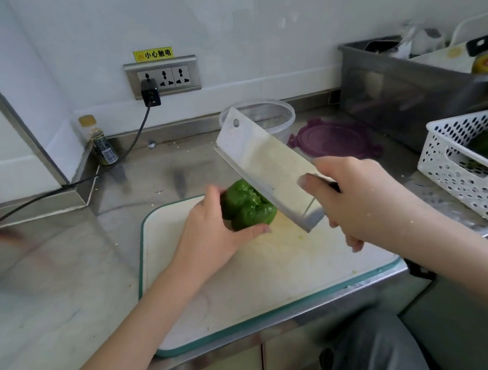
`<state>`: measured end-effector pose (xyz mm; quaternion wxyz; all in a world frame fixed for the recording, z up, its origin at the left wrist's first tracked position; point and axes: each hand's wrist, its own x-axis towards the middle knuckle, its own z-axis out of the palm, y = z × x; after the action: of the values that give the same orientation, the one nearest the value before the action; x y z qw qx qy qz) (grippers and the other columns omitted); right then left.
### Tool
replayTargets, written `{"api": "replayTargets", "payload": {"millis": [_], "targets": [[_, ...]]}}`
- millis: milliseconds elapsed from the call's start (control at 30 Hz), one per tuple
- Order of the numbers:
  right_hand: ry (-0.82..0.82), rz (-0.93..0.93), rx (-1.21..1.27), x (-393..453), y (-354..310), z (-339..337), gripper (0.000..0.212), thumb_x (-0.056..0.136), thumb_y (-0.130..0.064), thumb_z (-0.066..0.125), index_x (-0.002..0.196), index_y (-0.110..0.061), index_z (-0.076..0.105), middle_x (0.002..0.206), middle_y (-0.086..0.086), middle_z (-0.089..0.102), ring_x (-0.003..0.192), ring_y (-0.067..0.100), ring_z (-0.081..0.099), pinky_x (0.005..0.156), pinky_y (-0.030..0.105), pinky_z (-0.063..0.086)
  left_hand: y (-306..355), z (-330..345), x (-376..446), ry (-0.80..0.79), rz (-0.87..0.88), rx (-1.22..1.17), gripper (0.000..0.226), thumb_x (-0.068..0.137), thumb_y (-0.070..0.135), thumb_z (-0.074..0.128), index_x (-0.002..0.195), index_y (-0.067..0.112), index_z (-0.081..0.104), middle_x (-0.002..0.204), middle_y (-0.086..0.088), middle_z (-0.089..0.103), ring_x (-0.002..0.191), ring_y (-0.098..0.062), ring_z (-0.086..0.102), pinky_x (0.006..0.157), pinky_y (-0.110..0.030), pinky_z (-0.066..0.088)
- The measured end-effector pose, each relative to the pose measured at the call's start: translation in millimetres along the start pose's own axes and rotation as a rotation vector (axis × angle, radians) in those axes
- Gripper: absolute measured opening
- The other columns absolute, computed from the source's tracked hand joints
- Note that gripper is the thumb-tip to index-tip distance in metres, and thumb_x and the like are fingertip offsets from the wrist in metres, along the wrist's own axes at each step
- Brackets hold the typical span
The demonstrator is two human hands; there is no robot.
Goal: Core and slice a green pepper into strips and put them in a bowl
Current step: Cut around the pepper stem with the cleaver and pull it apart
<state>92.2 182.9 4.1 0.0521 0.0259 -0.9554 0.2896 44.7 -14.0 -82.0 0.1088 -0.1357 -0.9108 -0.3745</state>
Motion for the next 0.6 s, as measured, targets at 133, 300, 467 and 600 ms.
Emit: {"api": "replayTargets", "payload": {"millis": [133, 300, 467, 600], "targets": [[0.044, -0.047, 0.057, 9.5, -11.9, 11.9, 0.032, 0.099, -0.034, 0.042, 0.085, -0.006, 0.051, 0.063, 0.008, 0.054, 0.031, 0.018, 0.050, 0.029, 0.035, 0.047, -4.8, 4.4, -0.7, -0.088, 0.108, -0.021, 0.076, 0.067, 0.059, 0.061, 0.121, 0.011, 0.038, 0.112, 0.004, 0.034, 0.096, -0.014, 0.047, 0.083, -0.021, 0.038], [0.130, -0.062, 0.062, 16.1, -14.0, 31.8, 0.036, 0.099, -0.033, 0.040, 0.071, -0.011, 0.039, 0.058, 0.005, 0.049, 0.046, 0.017, 0.042, 0.049, 0.044, 0.050, -12.4, 3.6, 0.5, -0.149, 0.110, 0.009, 0.063, 0.080, 0.041, 0.063, 0.120, 0.005, 0.030, 0.113, 0.001, 0.027, 0.095, -0.019, 0.051, 0.077, -0.021, 0.037], [0.227, -0.024, 0.177, 20.9, -13.0, 45.1, 0.034, 0.099, -0.034, 0.039, 0.075, -0.010, 0.044, 0.058, 0.005, 0.051, 0.055, 0.025, 0.053, 0.051, 0.047, 0.051, -15.5, 3.1, 0.8, -0.179, 0.166, 0.042, 0.071, 0.076, 0.062, 0.045, 0.123, 0.013, 0.022, 0.119, -0.007, 0.036, 0.095, -0.019, 0.053, 0.073, -0.023, 0.041], [0.296, -0.022, 0.255, 26.0, -12.1, 54.6, 0.036, 0.099, -0.034, 0.039, 0.072, -0.010, 0.039, 0.059, 0.005, 0.049, 0.063, 0.031, 0.058, 0.046, 0.041, 0.049, -16.4, 6.0, 1.1, -0.154, 0.203, 0.034, 0.067, 0.075, 0.063, 0.042, 0.119, 0.016, 0.023, 0.118, -0.007, 0.038, 0.099, -0.018, 0.051, 0.077, -0.022, 0.041]]}}
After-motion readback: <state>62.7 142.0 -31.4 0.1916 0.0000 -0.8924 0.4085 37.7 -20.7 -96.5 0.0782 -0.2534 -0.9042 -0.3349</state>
